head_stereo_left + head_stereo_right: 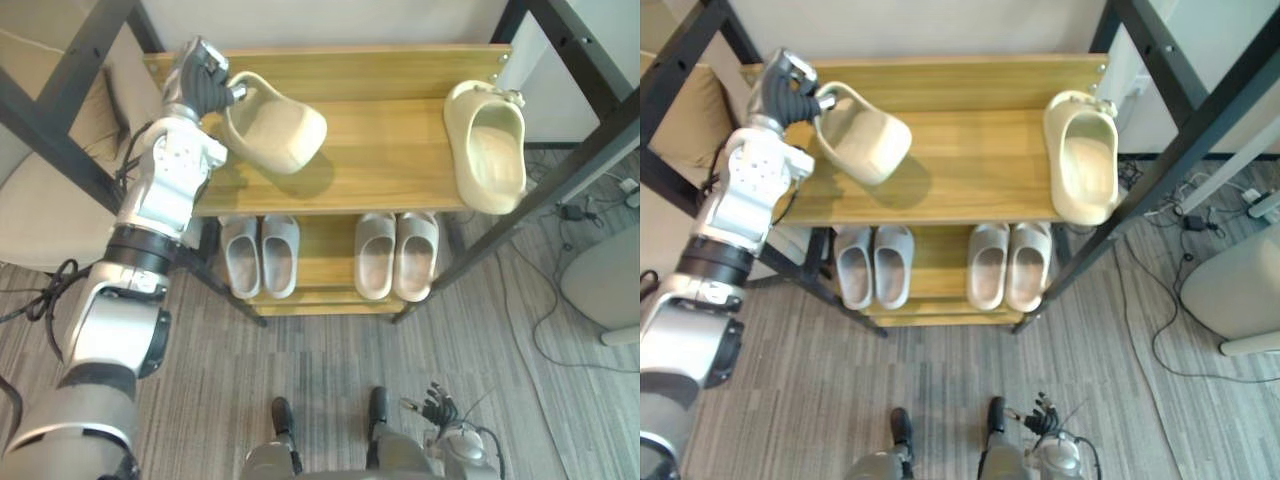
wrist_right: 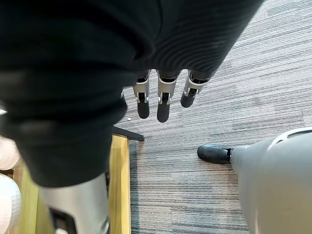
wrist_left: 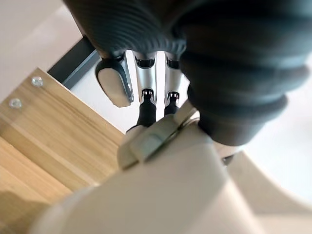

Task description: Organize the slippers on the shoe rack

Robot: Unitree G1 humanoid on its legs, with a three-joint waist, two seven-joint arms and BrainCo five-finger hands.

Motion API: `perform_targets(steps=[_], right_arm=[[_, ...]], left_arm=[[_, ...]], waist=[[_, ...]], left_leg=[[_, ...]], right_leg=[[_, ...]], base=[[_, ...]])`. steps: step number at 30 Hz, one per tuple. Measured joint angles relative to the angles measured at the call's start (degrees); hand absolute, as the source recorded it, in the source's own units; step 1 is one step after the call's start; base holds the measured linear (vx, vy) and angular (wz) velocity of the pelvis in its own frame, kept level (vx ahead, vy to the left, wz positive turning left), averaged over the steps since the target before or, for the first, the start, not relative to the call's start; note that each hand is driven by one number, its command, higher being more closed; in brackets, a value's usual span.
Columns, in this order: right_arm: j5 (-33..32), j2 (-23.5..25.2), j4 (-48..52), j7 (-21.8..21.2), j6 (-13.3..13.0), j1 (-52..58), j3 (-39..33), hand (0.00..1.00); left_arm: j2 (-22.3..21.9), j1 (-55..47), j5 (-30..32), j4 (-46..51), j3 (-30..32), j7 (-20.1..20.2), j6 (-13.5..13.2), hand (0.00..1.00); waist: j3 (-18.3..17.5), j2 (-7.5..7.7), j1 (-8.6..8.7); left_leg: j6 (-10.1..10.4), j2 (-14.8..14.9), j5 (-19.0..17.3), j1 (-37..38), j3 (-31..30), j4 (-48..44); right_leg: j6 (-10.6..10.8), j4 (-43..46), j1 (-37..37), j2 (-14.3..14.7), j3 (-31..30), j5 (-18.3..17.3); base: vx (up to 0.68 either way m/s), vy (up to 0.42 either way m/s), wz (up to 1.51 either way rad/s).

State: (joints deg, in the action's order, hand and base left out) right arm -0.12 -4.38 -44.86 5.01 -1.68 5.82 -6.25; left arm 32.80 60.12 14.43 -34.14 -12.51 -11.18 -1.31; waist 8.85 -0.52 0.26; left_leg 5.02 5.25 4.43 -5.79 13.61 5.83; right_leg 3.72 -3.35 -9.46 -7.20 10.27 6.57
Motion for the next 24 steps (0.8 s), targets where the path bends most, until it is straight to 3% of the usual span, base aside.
perform_targets(steps=[24], right_arm=[[0.0, -0.1, -3.9, 0.8, -0.2, -4.0, 0.0, 0.0]], left_arm=[[-2.7, 0.0, 1.0, 3.1, -6.0, -2.8, -1.0, 1.0]], waist=[[1.1, -1.82, 1.85]], left_leg=[[0.0, -0.4, 0.0, 0.8, -0.2, 0.0]], right_leg=[[0.2, -0.9, 1.3, -0.2, 0.1, 0.2]], base=[[0.01, 0.0, 0.01]])
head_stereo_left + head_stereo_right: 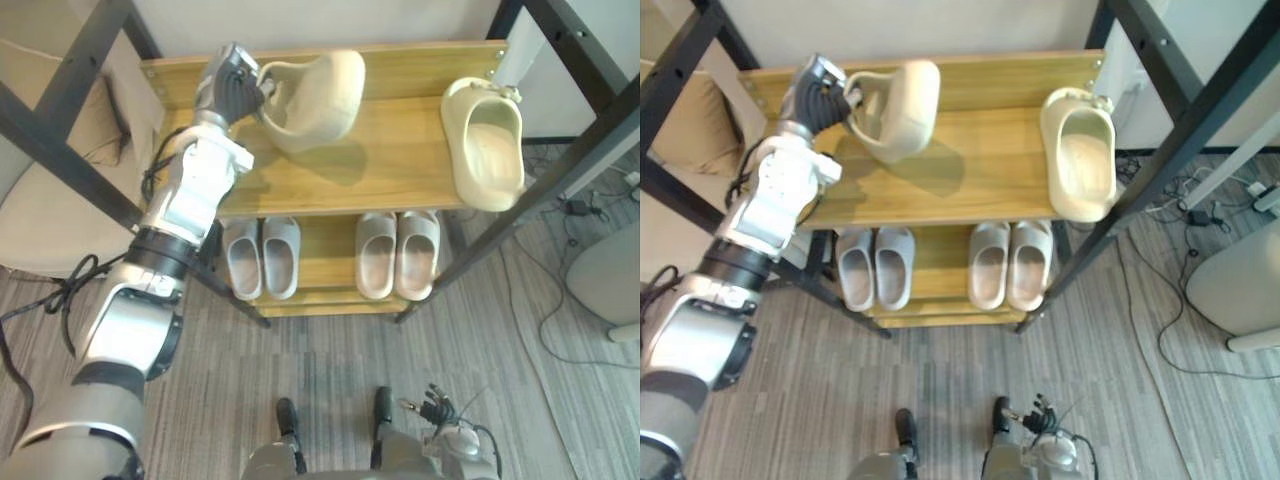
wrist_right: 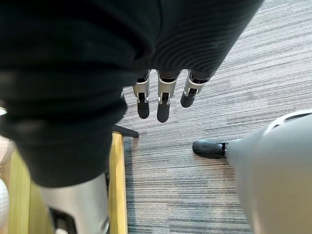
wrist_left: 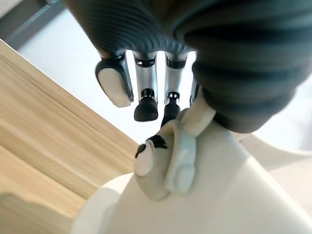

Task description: Organize the slippers on the shoe rack

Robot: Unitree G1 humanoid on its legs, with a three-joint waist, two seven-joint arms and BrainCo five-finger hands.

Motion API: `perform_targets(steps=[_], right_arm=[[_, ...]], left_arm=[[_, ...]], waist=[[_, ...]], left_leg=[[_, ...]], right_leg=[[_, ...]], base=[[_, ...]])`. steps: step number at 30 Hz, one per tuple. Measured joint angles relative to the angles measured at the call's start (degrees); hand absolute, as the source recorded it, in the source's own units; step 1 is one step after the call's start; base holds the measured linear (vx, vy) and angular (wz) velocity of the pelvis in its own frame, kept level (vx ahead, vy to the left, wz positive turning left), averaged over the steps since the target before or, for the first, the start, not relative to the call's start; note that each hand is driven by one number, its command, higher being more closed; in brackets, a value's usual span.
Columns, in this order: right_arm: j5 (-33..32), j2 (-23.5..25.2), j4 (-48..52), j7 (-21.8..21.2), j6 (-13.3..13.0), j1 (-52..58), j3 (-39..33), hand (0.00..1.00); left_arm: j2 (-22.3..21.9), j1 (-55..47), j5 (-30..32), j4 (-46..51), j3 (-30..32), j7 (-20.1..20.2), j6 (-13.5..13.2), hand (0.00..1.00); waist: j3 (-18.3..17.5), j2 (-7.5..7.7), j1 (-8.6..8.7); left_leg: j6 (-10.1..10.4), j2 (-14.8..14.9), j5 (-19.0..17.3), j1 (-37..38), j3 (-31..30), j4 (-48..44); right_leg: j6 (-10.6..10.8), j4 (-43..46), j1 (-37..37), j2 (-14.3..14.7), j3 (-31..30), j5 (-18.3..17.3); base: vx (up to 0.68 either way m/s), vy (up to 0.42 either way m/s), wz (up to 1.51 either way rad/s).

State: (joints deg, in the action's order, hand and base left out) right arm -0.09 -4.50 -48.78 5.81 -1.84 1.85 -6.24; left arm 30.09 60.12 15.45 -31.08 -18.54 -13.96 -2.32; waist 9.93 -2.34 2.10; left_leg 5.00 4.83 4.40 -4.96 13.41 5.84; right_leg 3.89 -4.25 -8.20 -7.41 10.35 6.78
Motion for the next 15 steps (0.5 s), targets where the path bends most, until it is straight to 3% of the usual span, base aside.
perform_targets(steps=[15], right_arm=[[0.0, -0.7, -1.9, 1.5, -2.3, -2.7, 3.5, 0.0]], left_arm=[[0.5, 0.0, 17.1, 8.6, -9.6, -4.9, -1.7, 1.0]], waist=[[0.2, -0.5, 1.49]], left_leg=[[0.0, -0.2, 0.0, -1.0, 0.8, 0.0]], right_leg=[[-0.1, -0.2, -1.9, 0.0, -1.5, 0.7]], base=[[0.01, -0.001, -0.04]])
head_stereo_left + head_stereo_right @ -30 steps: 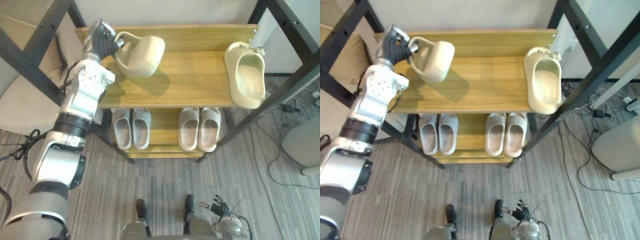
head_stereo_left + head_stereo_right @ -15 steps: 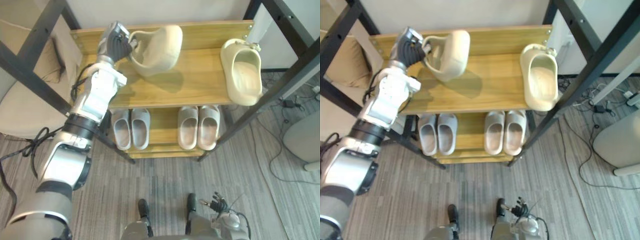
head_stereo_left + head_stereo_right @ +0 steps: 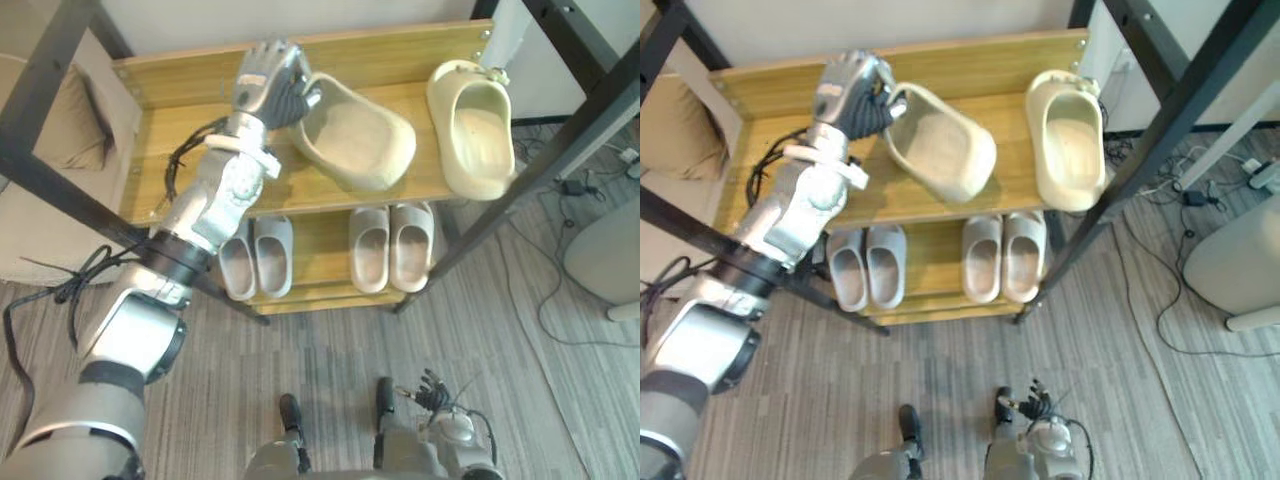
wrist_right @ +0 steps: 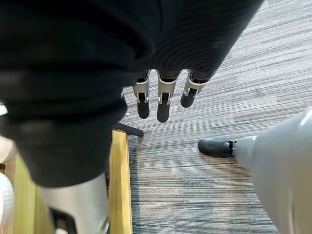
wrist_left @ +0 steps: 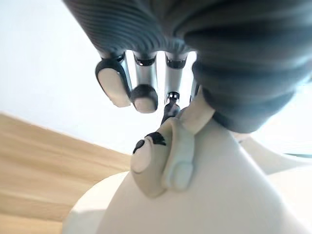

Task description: Organize the slippers on the shoe rack

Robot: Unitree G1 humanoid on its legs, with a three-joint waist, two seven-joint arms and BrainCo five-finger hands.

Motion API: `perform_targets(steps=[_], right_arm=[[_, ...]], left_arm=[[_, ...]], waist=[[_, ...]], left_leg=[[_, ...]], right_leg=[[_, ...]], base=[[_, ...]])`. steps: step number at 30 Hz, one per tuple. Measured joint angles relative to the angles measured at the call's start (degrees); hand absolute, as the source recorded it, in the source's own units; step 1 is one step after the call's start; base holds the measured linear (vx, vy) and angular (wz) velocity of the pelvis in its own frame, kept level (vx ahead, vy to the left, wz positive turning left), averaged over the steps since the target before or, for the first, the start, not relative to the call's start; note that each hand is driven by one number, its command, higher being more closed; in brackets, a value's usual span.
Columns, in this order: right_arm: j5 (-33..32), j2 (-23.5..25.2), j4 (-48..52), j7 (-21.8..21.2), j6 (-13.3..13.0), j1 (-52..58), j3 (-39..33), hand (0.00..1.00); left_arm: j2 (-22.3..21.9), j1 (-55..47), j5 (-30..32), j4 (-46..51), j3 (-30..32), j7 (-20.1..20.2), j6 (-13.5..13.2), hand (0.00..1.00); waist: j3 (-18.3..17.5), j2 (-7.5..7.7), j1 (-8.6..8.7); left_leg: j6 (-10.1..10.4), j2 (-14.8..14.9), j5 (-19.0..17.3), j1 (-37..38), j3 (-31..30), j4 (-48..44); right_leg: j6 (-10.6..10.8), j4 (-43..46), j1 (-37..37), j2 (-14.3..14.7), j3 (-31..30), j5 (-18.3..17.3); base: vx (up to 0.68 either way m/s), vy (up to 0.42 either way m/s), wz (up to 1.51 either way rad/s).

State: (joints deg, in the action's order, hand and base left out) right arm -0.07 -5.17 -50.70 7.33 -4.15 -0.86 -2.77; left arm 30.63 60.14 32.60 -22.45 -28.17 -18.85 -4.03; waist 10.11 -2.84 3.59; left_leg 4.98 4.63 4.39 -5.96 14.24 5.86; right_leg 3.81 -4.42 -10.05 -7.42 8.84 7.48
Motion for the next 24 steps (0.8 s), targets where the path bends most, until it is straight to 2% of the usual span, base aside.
perform_targets(steps=[4, 8, 19, 20, 24], right_arm=[[0.0, -0.7, -0.3, 0.1, -0.1, -0.6, 1.6, 0.0], [0.0, -1.8, -0.3, 0.1, -0.8, -1.3, 3.2, 0.0], [0.0, -1.8, -2.1, 0.5, -1.2, -2.4, 3.6, 0.0], [0.0, -1.8, -2.1, 0.5, -1.2, -2.4, 3.6, 0.0], [0.0, -1.9, -2.1, 0.6, -1.4, -2.6, 3.6, 0.0]], left_arm=[[0.2, 0.0, 4.0, 1.5, -2.3, -0.6, -0.6, 1.0], [0.5, 0.0, 5.2, 2.3, -2.8, -1.3, -0.6, 1.0], [2.4, 1.7, 9.6, 3.6, -7.5, -2.4, -0.5, 1.0], [2.4, 2.3, 10.2, 3.6, -8.1, -2.4, -0.5, 0.0], [2.5, 4.0, 10.8, 2.9, -9.9, -2.4, -0.5, 0.0]], waist=[[0.0, -0.34, 0.39], [-0.1, -0.83, 0.74], [-0.1, -0.94, 2.21], [-0.1, -0.94, 2.29], [-0.1, -0.95, 2.66]], left_leg=[[0.0, -0.1, 0.0, -0.1, 0.2, 0.0], [0.0, -0.2, 0.0, -0.9, 0.5, 0.0], [0.0, -0.6, 0.0, -1.4, 0.8, 0.0], [0.0, -0.6, 0.0, -1.5, 0.9, 0.0], [0.0, -0.8, 0.0, -1.9, 1.2, 0.0]], right_leg=[[0.0, 0.0, -0.3, 0.0, -0.3, 0.1], [0.1, 0.0, -1.4, -0.2, -0.8, 0.2], [0.2, 0.0, -2.2, -0.4, -1.4, 0.6], [0.3, 0.0, -2.4, -0.5, -1.5, 0.6], [0.4, 0.0, -3.1, -0.6, -2.1, 1.0]], base=[[-0.01, -0.001, -0.04], [0.0, -0.001, -0.05], [0.01, 0.0, -0.02], [0.0, 0.0, 0.0], [0.01, 0.003, -0.06]])
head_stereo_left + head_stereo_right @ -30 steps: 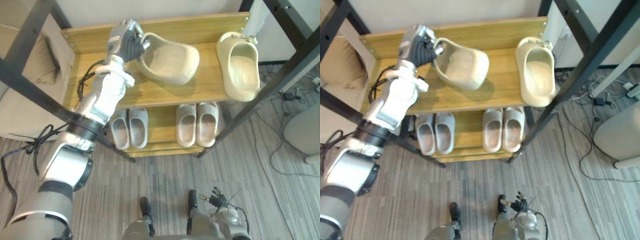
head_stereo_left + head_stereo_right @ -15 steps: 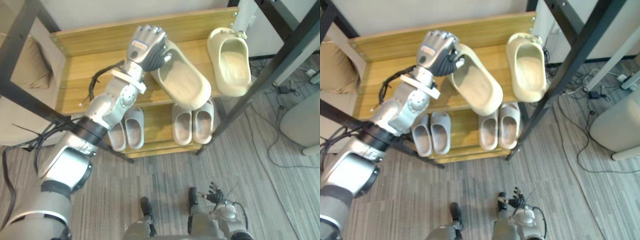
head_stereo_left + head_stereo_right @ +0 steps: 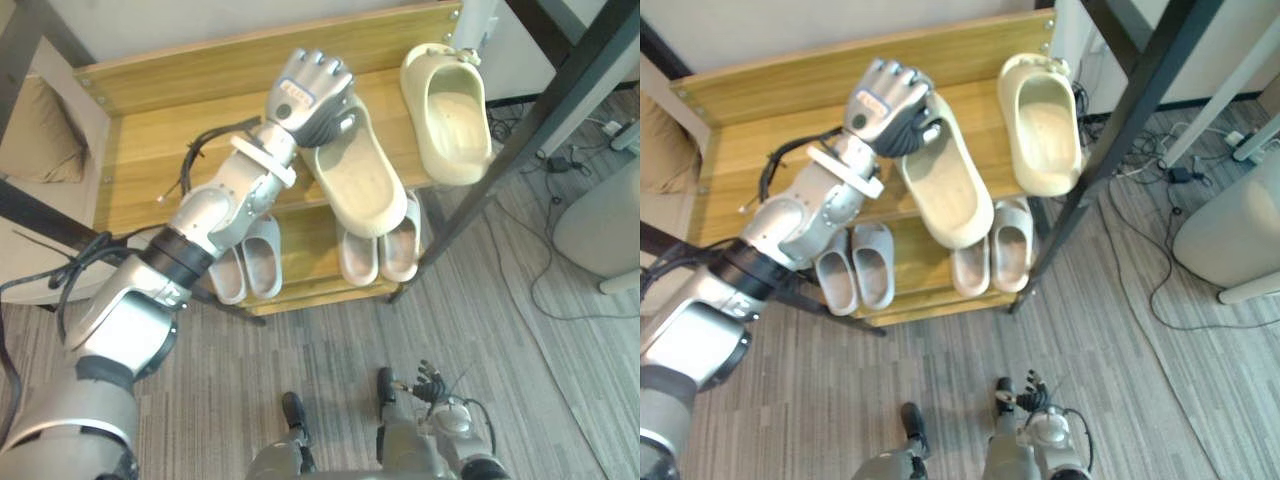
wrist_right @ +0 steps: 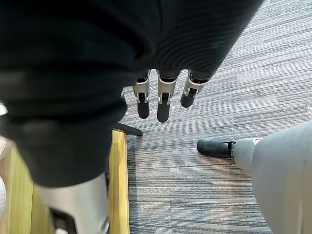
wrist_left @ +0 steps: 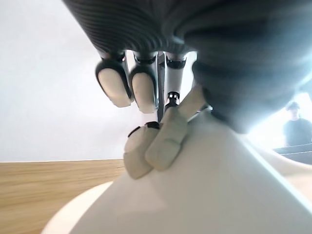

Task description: Organize the slippers on the shoe rack

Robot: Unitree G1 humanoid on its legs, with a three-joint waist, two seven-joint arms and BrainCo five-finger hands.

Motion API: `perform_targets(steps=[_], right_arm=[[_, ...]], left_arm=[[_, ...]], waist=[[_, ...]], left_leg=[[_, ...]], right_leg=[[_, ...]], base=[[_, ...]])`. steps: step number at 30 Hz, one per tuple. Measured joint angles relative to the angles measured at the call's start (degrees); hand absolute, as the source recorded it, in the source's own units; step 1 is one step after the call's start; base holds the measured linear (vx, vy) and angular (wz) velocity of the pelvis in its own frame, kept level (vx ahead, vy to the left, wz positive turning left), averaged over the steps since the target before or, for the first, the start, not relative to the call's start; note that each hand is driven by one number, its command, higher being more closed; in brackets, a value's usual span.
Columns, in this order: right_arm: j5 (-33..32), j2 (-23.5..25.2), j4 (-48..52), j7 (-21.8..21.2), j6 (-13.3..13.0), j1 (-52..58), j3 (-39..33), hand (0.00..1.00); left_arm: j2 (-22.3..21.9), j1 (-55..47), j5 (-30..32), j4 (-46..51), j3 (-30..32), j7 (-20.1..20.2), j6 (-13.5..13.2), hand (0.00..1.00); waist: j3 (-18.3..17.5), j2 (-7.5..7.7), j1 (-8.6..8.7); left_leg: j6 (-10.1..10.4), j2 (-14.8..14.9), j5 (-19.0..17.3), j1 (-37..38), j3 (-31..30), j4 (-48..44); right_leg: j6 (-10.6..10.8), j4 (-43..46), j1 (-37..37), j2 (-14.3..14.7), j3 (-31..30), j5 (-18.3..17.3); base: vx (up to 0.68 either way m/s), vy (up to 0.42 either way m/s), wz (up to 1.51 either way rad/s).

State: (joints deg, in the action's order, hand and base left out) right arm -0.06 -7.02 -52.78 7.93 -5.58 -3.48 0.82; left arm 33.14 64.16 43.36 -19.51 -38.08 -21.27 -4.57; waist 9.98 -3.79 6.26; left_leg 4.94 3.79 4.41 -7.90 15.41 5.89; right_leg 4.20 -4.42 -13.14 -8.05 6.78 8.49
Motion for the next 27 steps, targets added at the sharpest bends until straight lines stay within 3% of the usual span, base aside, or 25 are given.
perform_targets(steps=[16, 27], right_arm=[[0.0, 0.3, 0.2, 1.2, -0.5, 2.3, -0.5, 0.0], [-0.1, 0.3, 0.3, 1.2, -0.5, 3.5, -0.5, 0.0]], left_arm=[[-0.2, 3.9, -0.9, -4.9, -1.7, -1.0, 0.1, 0.0], [-0.3, 3.9, -4.5, -6.3, 1.4, -0.9, 0.1, 0.0]], waist=[[-0.1, -0.11, 0.76], [-0.5, -0.75, 0.79]], left_leg=[[0.0, -0.3, 0.0, -0.1, -0.2, 0.0], [-0.3, -0.3, 0.2, 0.3, -0.6, 0.0]], right_leg=[[0.0, 0.0, -0.8, -0.1, -1.2, 0.7], [0.0, 0.1, -0.2, -0.2, -0.8, 0.8]], base=[[0.0, -0.001, -0.03], [0.0, 0.0, 0.0]])
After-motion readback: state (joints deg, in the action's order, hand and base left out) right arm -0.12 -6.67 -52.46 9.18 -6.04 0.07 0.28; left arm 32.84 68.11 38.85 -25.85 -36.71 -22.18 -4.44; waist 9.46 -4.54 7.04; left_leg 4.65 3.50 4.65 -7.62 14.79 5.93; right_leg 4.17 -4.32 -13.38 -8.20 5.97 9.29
